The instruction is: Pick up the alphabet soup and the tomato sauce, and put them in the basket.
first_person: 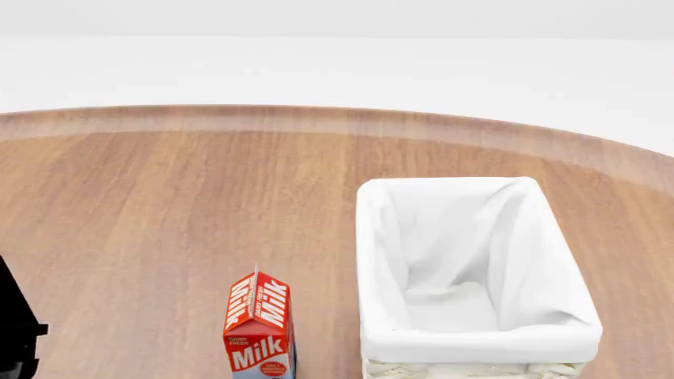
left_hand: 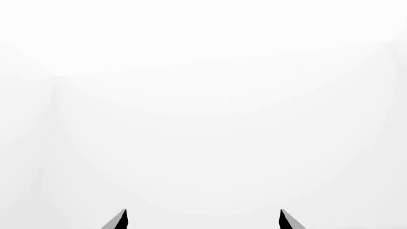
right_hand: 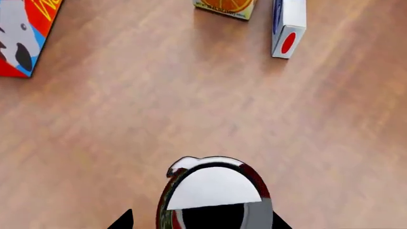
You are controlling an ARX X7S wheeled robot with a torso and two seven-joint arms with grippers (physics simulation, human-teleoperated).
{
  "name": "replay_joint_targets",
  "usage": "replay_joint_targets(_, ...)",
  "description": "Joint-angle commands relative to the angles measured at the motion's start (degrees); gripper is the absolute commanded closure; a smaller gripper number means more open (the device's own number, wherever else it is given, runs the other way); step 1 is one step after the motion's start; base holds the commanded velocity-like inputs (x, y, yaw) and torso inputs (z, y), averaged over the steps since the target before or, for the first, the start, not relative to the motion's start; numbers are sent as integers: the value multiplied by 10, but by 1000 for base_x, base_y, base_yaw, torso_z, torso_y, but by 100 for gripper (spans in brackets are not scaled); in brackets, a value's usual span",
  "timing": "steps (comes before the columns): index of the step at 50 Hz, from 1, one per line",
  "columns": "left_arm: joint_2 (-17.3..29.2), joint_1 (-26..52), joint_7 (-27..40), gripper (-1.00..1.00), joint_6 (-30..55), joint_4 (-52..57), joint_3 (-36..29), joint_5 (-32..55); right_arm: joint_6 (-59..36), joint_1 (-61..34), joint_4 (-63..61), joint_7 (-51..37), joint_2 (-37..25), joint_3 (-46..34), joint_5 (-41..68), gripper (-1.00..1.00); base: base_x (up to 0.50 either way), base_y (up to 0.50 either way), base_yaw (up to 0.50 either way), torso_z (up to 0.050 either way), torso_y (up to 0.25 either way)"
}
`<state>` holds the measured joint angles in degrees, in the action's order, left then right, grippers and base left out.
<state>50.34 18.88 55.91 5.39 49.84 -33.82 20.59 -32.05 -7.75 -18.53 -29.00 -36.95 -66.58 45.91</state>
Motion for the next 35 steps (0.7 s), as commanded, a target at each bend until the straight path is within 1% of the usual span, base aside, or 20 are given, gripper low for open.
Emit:
replay_joint_targets(1, -1, -1, -2, -100, 0, -3, -2, -1, 17, 5, 15, 9, 2, 1, -7, -100, 0, 0, 0, 0, 0)
replay_joint_targets(2, -2, 0, -2, -100, 1, -3, -1, 0, 16, 4, 12, 8, 1, 0, -8, -100, 0, 0, 0, 0, 0)
replay_joint_targets(3, -2, 0, -2, -100, 0, -2, -1, 1, 17, 5, 6, 6, -1, -2, -12, 100, 0, 0, 0, 0, 0)
replay_joint_targets(17, 1, 2, -1, -100, 7, 6, 3, 5, 3, -2, -21, -12, -11, -1, -12, 100, 0, 0, 0, 0, 0)
replay_joint_targets(21, 0, 2, -2, -100, 6, 3, 2, 5, -4, -10, -58, -29, -27, 10, -4, 100, 0, 0, 0, 0, 0)
replay_joint_targets(29, 0, 3, -1, -100, 8, 6, 3, 5, -39, -50, -185, -93, -81, 53, 34, 100, 0, 0, 0, 0, 0)
replay_joint_targets(35, -1, 1, -2, -100, 5, 3, 3, 4, -61, -81, -258, -132, -104, 76, 52, 100, 0, 0, 0, 0, 0)
